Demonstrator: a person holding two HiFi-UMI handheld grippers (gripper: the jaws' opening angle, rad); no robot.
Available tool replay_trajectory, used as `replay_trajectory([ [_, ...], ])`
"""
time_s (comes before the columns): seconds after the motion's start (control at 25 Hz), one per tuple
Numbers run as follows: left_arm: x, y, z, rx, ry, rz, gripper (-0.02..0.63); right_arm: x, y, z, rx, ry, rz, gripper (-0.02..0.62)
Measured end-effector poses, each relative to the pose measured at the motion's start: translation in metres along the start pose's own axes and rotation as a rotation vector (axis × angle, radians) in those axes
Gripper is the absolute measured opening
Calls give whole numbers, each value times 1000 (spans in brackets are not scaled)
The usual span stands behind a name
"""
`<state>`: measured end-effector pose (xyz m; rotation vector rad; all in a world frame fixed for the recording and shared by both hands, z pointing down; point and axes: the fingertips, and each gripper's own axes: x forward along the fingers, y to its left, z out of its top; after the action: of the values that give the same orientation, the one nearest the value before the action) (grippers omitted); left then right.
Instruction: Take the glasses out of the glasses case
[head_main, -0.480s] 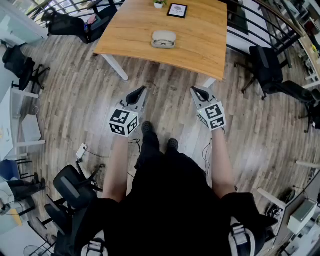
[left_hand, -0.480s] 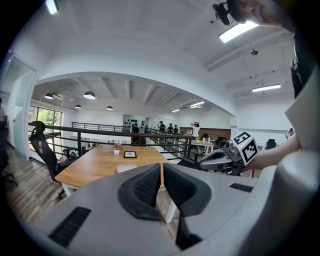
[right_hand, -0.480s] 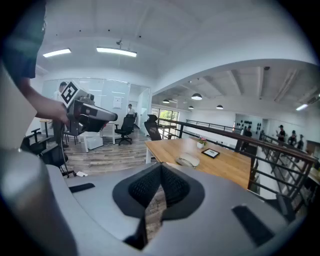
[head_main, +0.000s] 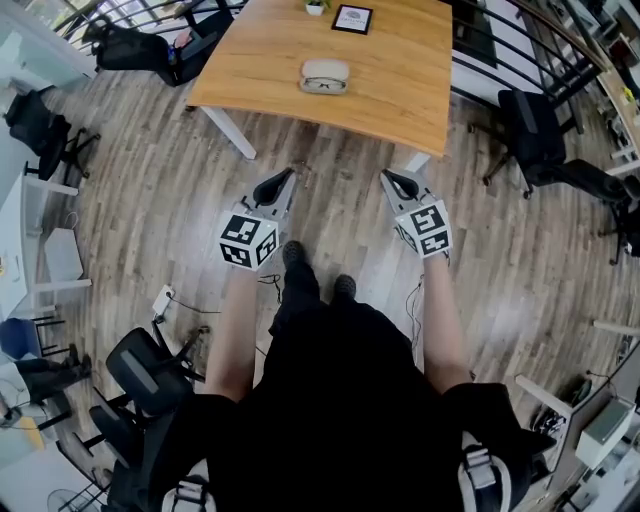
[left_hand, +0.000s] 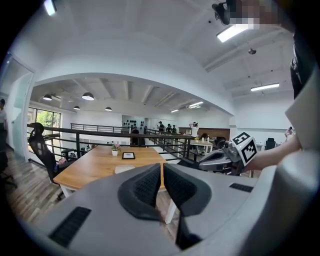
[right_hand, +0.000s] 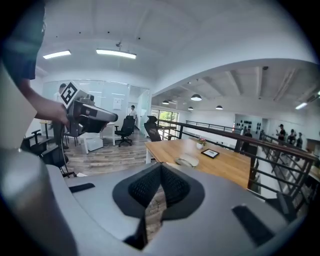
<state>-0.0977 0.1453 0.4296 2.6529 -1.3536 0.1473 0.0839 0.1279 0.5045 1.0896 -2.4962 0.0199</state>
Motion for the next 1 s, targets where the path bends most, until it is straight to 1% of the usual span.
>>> replay_trajectory([
  [0.32, -5, -4, -5, -11, 8, 11, 35, 1, 1, -1, 4, -7, 9, 8],
  [0.76, -7, -5, -9, -12, 12, 11, 35, 0, 2, -10, 10, 3, -3, 8],
  [1.0, -8, -12, -2, -22, -23, -29, 37, -4, 5, -8, -17, 9, -6, 8],
])
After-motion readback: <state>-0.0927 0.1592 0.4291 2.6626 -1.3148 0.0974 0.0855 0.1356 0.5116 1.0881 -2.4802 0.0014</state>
